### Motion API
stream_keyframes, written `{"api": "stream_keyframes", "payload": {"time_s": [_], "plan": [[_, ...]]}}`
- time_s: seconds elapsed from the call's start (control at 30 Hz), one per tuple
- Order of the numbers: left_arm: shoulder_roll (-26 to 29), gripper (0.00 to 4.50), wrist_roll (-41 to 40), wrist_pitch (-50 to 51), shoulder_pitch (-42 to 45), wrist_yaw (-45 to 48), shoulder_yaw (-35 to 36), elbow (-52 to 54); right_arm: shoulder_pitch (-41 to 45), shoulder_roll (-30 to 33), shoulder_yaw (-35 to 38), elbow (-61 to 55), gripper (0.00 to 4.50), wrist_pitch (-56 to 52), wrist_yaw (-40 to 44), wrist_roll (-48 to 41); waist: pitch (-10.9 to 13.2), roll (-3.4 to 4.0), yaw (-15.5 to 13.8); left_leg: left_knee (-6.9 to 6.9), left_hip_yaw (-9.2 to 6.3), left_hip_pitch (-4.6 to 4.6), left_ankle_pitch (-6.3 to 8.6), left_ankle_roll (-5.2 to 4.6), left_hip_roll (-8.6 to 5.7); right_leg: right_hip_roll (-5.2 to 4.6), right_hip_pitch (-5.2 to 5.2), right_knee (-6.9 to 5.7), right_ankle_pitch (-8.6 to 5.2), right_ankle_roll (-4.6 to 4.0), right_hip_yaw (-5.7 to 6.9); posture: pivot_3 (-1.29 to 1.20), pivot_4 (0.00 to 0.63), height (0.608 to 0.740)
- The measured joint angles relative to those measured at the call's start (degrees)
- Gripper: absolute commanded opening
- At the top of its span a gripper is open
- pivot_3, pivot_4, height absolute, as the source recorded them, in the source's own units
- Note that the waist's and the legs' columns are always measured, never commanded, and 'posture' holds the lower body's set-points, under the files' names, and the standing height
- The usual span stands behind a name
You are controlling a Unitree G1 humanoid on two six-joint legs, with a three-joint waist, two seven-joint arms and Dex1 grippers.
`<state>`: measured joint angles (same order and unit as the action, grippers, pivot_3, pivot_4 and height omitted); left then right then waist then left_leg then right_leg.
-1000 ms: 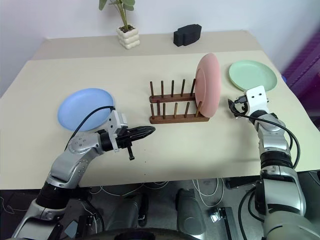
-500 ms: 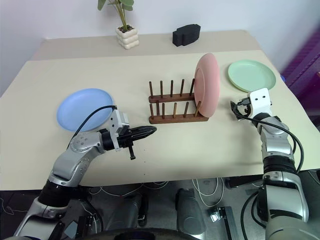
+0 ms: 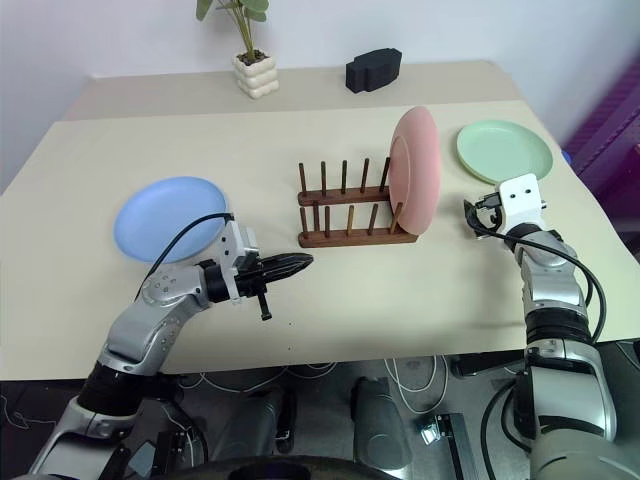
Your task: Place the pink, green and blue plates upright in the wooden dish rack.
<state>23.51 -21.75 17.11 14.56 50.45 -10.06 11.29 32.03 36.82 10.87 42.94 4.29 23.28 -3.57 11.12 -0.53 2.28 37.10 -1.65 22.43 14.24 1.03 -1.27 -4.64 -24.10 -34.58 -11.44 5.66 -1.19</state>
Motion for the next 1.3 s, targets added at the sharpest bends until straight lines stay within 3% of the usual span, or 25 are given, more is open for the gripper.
{"api": "stream_keyframes", "payload": {"time_s": [0.17, 0.3, 0.33, 0.4, 0.63, 0.83, 1.07, 1.3], "plan": [[-0.35, 0.00, 0.05, -0.25, 0.67, 0.00, -0.01, -0.43, 1.72, 0.17, -1.11, 1.87, 4.43, 0.38, -0.07, 1.16, 0.00, 0.00, 0.04, 0.01, 0.01, 0.00, 0.00, 0.00, -0.01, 0.00, 0.00, 0.00, 0.00, 0.00, 0.00, 0.00, 0.150, 0.736], [-0.53, 0.00, 0.12, -0.47, 1.04, 0.48, -0.30, -1.16, 9.44, 2.03, -3.97, 12.93, 4.43, 2.45, -1.07, 5.27, 0.00, 0.00, 0.20, -0.02, 0.02, -0.01, 0.00, 0.00, -0.01, 0.01, -0.01, 0.00, -0.01, -0.02, 0.00, 0.00, 0.150, 0.736], [-0.56, 0.00, 0.20, -0.53, 1.15, 0.59, -0.36, -1.52, 11.16, 2.41, -4.44, 15.18, 4.21, 2.95, -1.53, 6.14, 0.00, -0.01, 0.18, -0.02, 0.01, -0.01, 0.00, 0.00, -0.01, 0.01, -0.01, 0.00, -0.01, -0.02, 0.00, 0.00, 0.150, 0.736], [-0.69, 0.00, 0.47, -0.57, 1.65, 0.58, -0.40, -2.25, 14.82, 2.62, -5.03, 19.59, 3.56, 4.18, -2.42, 7.31, 0.01, -0.01, 0.20, -0.02, 0.02, 0.00, 0.00, 0.00, -0.01, 0.01, -0.01, 0.02, -0.01, -0.02, 0.00, 0.00, 0.150, 0.736], [-1.03, 0.00, 0.71, -1.10, 1.25, 0.25, -0.37, -2.13, 17.98, 2.62, -5.33, 24.73, 0.04, 7.15, -3.34, 8.05, 0.01, -0.01, 0.08, -0.03, 0.01, 0.03, 0.00, 0.00, -0.01, -0.01, 0.00, 0.07, 0.00, 0.00, 0.00, 0.00, 0.150, 0.736], [-0.97, 0.00, 0.87, -1.09, 0.78, -0.07, -0.35, -1.76, 16.67, 2.61, -4.95, 24.44, 0.04, 8.68, -3.27, 7.71, 0.01, -0.01, 0.14, -0.04, 0.01, 0.02, 0.00, 0.00, -0.01, -0.01, 0.00, 0.07, 0.00, 0.00, 0.00, 0.00, 0.150, 0.736], [-0.03, 0.00, 0.85, -0.97, 0.06, -0.34, -0.12, -0.82, 6.52, 2.62, -2.87, 17.72, 0.04, 9.23, 0.07, 4.42, 0.00, -0.01, 0.08, -0.03, 0.01, 0.02, 0.00, -0.01, -0.01, -0.01, 0.03, 0.09, 0.03, 0.05, -0.01, 0.00, 0.150, 0.736], [-0.12, 0.00, 0.83, -0.32, -0.14, -0.02, -0.32, -0.41, 4.78, 2.62, -1.90, 13.91, 0.04, 8.49, 0.50, 3.19, 0.00, -0.01, 0.20, -0.03, 0.01, -0.02, 0.01, -0.01, 0.00, 0.01, 0.03, 0.07, 0.01, 0.01, -0.01, 0.00, 0.150, 0.736]]}}
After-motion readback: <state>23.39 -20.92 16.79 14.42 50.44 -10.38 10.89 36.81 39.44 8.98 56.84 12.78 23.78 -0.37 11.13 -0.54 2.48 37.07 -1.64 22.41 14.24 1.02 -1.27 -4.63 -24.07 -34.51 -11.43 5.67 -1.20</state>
